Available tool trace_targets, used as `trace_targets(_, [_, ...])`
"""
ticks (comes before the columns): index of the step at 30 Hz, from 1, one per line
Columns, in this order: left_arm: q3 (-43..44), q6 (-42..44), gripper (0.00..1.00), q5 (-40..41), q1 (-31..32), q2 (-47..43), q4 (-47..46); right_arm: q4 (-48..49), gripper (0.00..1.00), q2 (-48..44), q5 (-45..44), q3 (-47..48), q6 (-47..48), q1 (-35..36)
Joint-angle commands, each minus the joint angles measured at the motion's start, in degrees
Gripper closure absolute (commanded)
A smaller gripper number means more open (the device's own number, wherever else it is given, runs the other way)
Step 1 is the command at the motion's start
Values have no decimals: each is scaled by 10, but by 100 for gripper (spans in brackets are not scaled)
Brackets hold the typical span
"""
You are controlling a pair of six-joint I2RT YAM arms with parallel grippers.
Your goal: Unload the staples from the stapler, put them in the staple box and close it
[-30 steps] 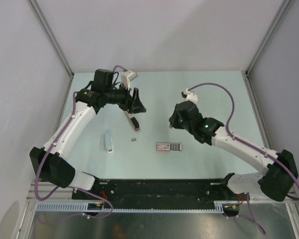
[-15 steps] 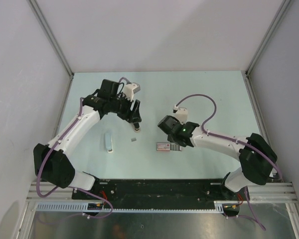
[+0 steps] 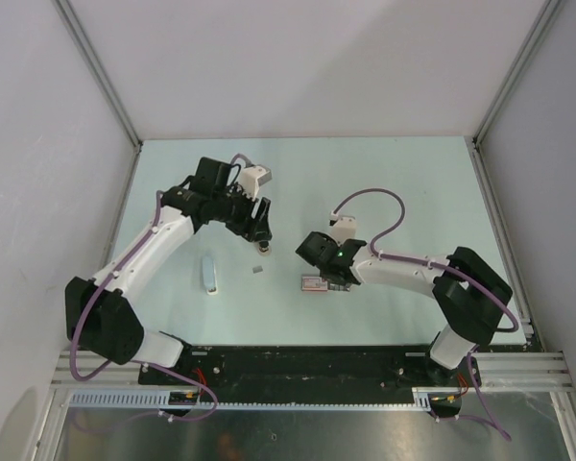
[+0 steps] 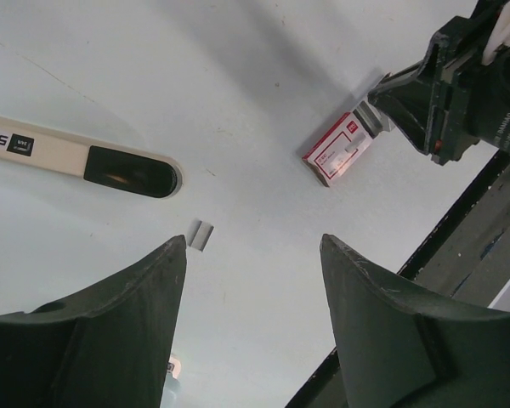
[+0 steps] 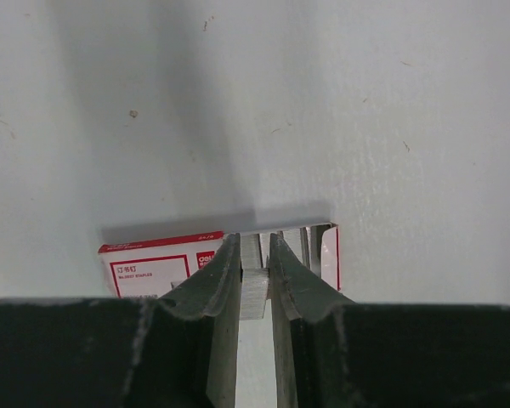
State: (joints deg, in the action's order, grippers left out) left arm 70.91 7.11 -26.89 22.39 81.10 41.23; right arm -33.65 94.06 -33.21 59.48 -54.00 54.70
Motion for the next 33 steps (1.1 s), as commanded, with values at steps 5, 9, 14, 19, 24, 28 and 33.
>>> trace_targets(5, [-5,26,31,-8,7,-30,-7,8,100,21,-54,18,-1,10])
trace_targets(9, [-7,25,32,-12,8,-30,-7,14,100,25,-61,18,9,14])
trace_targets(14, [-7,24,32,-16,7,-28,-7,21,100,27,-71,19,22,21])
trace_targets(19, [-6,23,32,-17,7,-28,-7,26,100,33,-79,19,39,27])
trace_targets(24, [-8,23,32,-17,8,-32,-7,25,100,39,-81,19,48,31])
trace_targets(28, [-10,23,32,-18,8,-32,-7,26,100,39,-80,18,52,32])
trace_targets(33, [-11,23,33,-19,8,-33,-7,29,100,38,-79,18,57,31])
